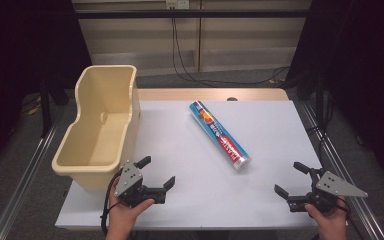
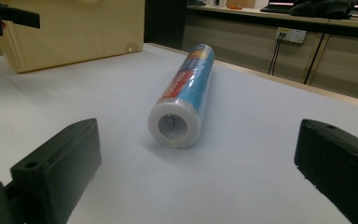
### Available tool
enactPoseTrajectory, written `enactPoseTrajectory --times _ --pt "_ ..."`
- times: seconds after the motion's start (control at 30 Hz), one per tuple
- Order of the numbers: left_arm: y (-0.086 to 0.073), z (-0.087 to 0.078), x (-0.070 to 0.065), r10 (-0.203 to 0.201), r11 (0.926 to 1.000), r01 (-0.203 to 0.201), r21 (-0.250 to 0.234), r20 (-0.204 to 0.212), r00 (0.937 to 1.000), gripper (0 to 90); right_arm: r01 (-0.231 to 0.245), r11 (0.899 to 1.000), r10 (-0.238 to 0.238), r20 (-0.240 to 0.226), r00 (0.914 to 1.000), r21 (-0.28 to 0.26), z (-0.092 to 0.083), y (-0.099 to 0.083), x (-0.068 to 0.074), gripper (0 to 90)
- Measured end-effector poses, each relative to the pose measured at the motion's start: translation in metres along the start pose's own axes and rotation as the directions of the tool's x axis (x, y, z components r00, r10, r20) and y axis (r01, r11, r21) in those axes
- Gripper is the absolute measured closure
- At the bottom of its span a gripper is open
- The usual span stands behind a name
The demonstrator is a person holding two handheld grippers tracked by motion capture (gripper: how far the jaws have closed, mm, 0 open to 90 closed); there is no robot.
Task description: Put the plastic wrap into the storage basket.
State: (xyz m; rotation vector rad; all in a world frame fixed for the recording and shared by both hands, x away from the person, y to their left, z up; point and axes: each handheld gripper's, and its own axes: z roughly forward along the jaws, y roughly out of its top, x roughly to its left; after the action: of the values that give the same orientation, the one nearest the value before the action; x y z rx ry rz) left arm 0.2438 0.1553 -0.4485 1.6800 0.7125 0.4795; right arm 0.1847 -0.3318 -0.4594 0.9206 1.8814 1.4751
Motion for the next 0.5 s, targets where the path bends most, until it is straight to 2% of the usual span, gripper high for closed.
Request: enactPoseTrajectory --times 0.37,0.5 --pt "0.003 0.021 -0.004 0.002 0.9992 -0.002 0.040 0.019 0.9998 0.0 -0.003 1.000 0.003 -0.004 1.0000 0.002 0.000 -0.001 -0.001 0.1" --pt "0.007 0.037 -0.008 0.001 0.9979 -0.003 0.065 0.035 0.9994 0.0 -0.010 1.000 0.010 -0.002 1.0000 0.005 -0.001 -0.002 0.000 0.1"
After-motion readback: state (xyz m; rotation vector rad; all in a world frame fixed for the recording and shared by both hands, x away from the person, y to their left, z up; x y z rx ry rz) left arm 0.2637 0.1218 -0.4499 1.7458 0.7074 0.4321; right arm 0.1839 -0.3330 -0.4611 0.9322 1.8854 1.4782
